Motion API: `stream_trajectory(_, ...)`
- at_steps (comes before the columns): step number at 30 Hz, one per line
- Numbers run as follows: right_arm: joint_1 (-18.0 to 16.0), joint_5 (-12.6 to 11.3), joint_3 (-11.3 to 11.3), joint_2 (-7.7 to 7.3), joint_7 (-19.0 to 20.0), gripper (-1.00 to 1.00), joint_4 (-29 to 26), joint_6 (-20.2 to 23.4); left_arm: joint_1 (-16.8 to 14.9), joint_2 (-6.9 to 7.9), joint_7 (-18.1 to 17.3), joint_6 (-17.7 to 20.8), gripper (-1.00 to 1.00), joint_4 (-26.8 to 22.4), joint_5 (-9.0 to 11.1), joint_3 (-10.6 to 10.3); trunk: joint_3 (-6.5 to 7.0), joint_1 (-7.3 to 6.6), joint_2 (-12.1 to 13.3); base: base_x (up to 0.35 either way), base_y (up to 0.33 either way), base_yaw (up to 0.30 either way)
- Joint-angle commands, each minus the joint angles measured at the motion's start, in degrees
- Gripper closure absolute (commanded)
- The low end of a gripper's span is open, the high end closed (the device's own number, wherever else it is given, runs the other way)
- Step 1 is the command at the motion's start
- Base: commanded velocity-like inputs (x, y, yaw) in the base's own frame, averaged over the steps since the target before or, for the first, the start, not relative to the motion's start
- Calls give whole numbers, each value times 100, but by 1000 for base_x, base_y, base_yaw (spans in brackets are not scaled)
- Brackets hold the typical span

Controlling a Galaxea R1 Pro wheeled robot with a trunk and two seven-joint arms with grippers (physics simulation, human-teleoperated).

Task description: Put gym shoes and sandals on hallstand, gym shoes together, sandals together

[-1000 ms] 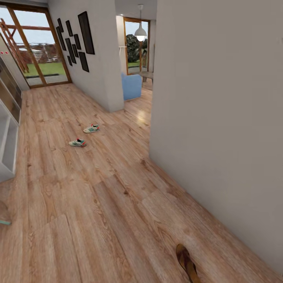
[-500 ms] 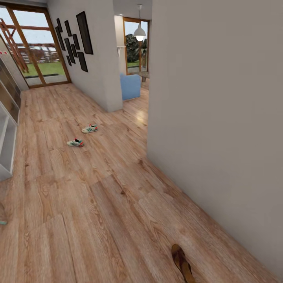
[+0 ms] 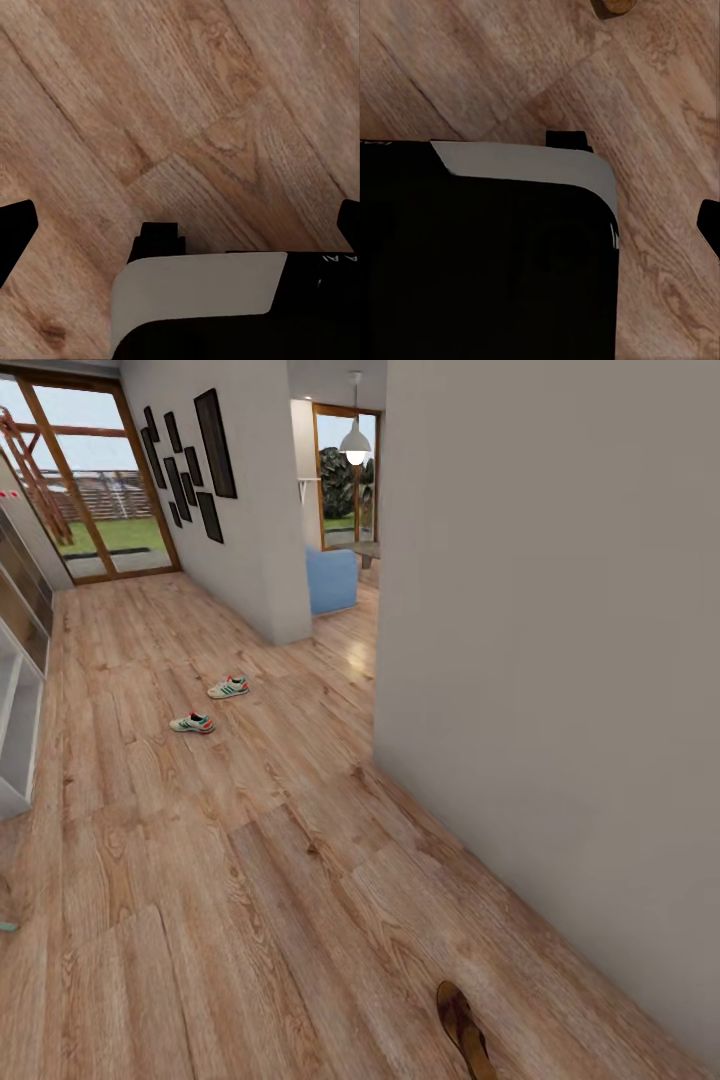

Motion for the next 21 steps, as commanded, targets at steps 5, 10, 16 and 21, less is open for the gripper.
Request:
stream_trajectory(5, 0, -9, -32, -8, -3, -100, -162, -14, 73, -1, 7, -162, -100, -137, -23, -3, 0, 0, 0, 0, 0, 0)
stream_trajectory(10, 0, -10, -58, -15, -6, -100, -324, -14, 76, -1, -1, -242, -100, -298, -14, -29, 0, 0, 0, 0, 0, 0)
stream_trajectory(16, 0, -18, -58, -35, 12, -100, -517, 139, 70, -8, -6, -50, -100, -491, 6, -30, 0, 0, 0, 0, 0, 0)
stream_trajectory(21, 0, -19, -46, -22, 14, -100, -5088, 1798, 69, -8, -3, 2832, -100, -5098, 8, -32, 0, 0, 0, 0, 0, 0)
